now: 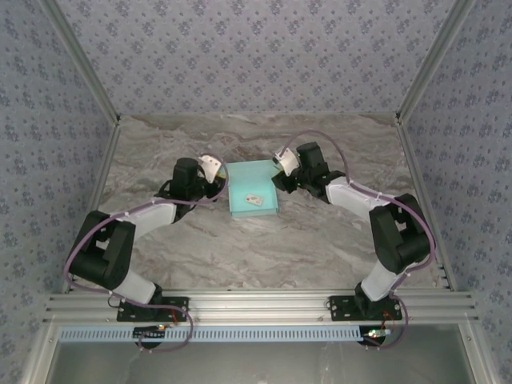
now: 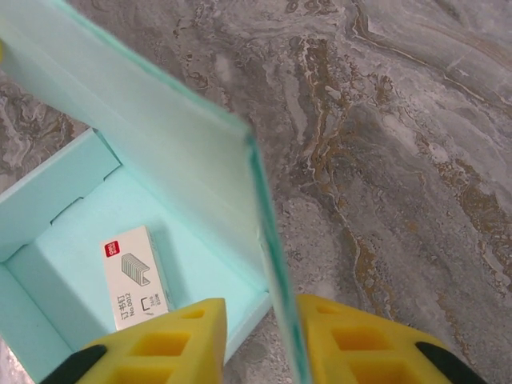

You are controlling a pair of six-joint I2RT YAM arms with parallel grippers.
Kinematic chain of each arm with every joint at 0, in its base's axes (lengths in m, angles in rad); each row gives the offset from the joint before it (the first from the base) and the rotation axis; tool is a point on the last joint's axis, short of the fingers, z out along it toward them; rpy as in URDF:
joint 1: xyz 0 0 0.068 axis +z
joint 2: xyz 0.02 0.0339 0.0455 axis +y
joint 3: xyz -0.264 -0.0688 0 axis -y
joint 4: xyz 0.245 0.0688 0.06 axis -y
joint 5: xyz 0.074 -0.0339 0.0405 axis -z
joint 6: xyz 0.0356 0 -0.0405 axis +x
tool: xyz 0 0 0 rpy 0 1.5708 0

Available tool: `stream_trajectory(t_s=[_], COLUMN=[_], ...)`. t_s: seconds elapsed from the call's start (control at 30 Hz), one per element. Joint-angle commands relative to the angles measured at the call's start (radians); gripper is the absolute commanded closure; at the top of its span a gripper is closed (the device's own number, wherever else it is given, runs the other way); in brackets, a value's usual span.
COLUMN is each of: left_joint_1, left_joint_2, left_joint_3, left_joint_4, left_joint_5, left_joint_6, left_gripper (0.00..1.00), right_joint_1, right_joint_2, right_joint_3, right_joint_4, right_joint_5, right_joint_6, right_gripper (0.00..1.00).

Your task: Fold the paper box

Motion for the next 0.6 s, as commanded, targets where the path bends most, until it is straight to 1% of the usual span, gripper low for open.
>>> stream_trajectory(t_s=[0.0,0.13,0.33,0.43,0.57], left_joint_1=[0.002,0.000,-0.017,-0.035,-0.054], left_joint_2=[0.020,0.029,0.028,0.028,0.022], left_joint_3=[0.027,0.024,0.017,0.016,0.016], left_joint_4=[0.010,0.021,0.041,0.045,0.052], left_joint_5=[0.030,0.036,0.024,-0.018,-0.110], left_joint_6=[0.006,-0.009,-0.043,-0.071,-0.144], left_gripper=[0.81,0.85,0.88,0.91,0.97], right_joint_1=[0.015,0.031,0.071,0.102,0.143], right_joint_2=[0.019,0.022,0.018,0.018,0.028], right_joint_3=[0.030,0.029,0.021,0.027,0.055], right_joint_4=[-0.001,0.001,0.007,-0.002,-0.032], right_joint_5=[0.033,0.064,0.185,0.280,0.418], right_joint_6=[0.013,0.023,0.059,0.098,0.185], right_gripper=[0.75,0.82,0.88,0.91,0.93])
